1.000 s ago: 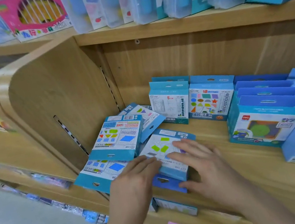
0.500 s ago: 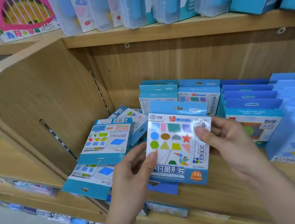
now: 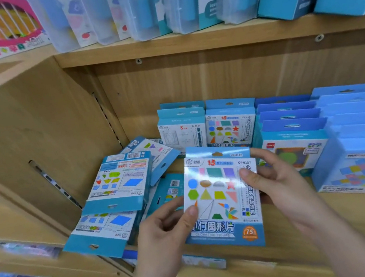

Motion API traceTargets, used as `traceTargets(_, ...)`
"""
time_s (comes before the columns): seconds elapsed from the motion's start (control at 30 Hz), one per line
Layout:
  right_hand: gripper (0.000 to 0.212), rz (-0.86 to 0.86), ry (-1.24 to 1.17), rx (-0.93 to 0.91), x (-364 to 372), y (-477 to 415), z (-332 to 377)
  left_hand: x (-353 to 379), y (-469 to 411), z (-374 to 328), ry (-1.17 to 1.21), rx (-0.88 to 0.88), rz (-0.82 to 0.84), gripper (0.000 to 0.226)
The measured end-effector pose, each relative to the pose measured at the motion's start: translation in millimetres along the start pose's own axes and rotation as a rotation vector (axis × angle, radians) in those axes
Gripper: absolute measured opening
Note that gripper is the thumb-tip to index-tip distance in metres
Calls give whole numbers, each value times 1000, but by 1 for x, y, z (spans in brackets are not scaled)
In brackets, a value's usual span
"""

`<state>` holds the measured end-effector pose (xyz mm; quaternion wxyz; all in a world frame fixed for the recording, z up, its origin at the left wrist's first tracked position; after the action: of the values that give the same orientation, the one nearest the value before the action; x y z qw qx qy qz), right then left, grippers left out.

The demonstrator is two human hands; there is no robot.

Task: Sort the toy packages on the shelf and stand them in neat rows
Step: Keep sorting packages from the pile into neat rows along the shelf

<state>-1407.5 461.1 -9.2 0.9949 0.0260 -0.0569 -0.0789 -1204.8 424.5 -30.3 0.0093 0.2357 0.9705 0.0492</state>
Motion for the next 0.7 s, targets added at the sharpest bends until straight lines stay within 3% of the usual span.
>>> traceTargets(0.1,46,-66,39,14,-5,5,-2,4,-3,1,-5,-7,38,35)
traceTargets(0.2,55,-27,194,-17,-18,8,12,6,-10,2,-43,14,80,29)
traceTargets(0.43,48,289,954,35,-24,-21,84,11,-41,-2,-179,155,150,31)
traceTargets(0.57,63,137,1403,-33,-16,-51,101,13,-65,-5,-435,292,52,37)
traceTargets(0.7,49,-21,1543,-59,-25,-80,101,7,-88,-23,-762,360,-73,50)
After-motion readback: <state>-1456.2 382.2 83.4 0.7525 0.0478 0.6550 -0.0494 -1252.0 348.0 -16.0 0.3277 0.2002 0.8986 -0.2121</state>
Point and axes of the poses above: each hand's wrist, its own y-axis away from the middle knuckle, its own x-axis out of the palm, z = x × y, the point moved 1 cm from there along -y, towards the middle knuckle, and after that the axes turned 11 degrees about z, right-handed, at the moved point
